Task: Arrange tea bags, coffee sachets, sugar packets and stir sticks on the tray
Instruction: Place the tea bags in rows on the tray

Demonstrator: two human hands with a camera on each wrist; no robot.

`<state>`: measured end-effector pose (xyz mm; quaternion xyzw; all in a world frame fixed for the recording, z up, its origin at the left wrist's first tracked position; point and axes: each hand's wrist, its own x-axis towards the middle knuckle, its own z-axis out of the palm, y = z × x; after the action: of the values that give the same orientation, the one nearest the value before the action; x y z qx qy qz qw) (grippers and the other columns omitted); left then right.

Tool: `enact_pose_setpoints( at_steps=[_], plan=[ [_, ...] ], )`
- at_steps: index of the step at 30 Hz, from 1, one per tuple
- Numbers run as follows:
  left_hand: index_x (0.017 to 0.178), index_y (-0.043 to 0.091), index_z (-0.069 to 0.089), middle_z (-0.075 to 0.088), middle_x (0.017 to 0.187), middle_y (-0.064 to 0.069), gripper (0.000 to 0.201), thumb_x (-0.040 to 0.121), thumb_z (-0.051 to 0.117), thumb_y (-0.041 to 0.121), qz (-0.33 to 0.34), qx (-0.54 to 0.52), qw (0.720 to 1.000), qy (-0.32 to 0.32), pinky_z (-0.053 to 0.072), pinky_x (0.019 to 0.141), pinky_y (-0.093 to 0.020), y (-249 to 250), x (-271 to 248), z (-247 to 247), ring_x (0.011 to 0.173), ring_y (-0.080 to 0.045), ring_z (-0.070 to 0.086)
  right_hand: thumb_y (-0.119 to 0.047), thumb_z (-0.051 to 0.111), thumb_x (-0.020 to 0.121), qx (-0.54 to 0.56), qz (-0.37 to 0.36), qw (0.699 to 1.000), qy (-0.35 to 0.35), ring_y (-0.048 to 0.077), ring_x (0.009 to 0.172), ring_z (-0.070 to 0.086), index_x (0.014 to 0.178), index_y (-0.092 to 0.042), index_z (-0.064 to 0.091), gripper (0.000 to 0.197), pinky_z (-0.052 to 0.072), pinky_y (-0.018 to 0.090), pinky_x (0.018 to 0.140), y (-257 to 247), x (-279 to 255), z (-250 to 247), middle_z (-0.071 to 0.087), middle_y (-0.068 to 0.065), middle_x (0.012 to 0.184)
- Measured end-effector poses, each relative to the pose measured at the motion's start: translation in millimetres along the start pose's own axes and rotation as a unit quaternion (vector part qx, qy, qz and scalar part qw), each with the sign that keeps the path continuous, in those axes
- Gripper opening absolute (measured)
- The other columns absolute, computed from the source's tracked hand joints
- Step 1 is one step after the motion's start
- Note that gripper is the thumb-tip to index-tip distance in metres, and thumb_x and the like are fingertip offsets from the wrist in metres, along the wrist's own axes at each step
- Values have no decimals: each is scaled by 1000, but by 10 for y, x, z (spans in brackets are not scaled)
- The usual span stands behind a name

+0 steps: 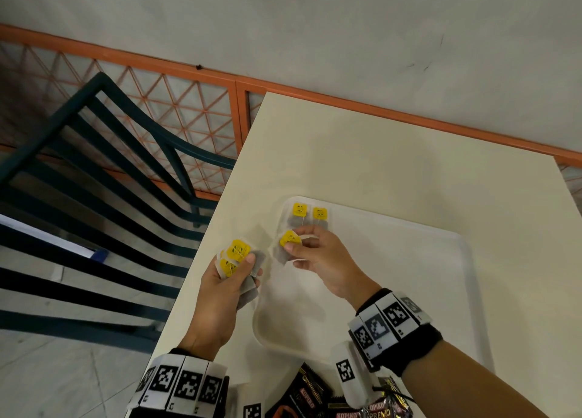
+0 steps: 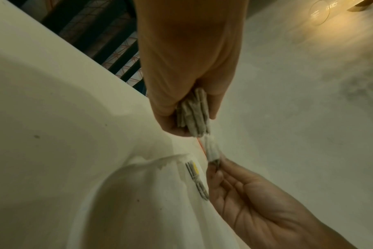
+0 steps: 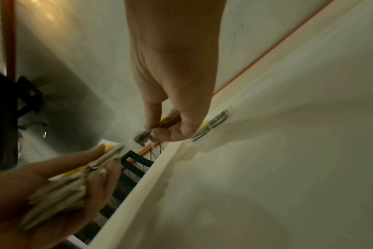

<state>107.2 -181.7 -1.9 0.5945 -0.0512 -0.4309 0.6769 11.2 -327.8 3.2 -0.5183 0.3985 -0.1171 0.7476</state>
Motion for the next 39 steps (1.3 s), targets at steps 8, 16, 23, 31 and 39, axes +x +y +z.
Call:
enact_pose_setpoints(
  at_steps=[8, 16, 23, 31, 39],
  plan=[
    [109, 1, 54, 53, 81, -18, 27, 89, 55, 20, 2, 5, 1000, -2, 47, 50, -22, -56, 36, -92, 66, -18, 55, -4, 74, 74, -259, -115, 954, 96, 11, 63, 51, 78, -28, 51, 33, 46, 23, 65, 9, 363, -107, 56, 2, 68],
    [96, 8, 57, 63, 66, -1, 14, 89, 54, 20, -8, -1, 1000, -11, 42, 44, -19, -32, 31, -86, 65, -16, 58, -7, 70, 78, -366, -131, 918, 81, 17, 72, 48, 110, -8, 47, 40, 42, 24, 66, 10, 433, -57, 48, 2, 71],
    [92, 12, 62, 63, 77, -9, 13, 92, 50, 17, -50, -39, 998, -13, 37, 51, -25, 34, 25, 11, 69, -22, 55, -16, 67, 82, -390, -171, 896, 127, 15, 82, 44, 111, -8, 48, 35, 28, 17, 61, 44, 369, -99, 46, 3, 91],
    [93, 11, 60, 62, 73, -7, 9, 92, 51, 13, -26, 8, 999, -22, 44, 49, -22, 27, 21, 153, 57, -11, 60, -33, 57, 90, -293, -119, 948, 37, 11, 61, 53, 87, -10, 64, 25, 43, 20, 62, 37, -53, 70, 62, 4, 71],
    [102, 5, 59, 62, 80, -13, 15, 91, 54, 14, -3, 38, 999, -16, 38, 41, -19, -25, -1, 197, 63, -18, 55, -12, 62, 87, -175, -64, 982, -21, 8, 60, 55, 91, -6, 63, 8, 44, 16, 53, 90, -217, 15, 62, 5, 74]
  ],
)
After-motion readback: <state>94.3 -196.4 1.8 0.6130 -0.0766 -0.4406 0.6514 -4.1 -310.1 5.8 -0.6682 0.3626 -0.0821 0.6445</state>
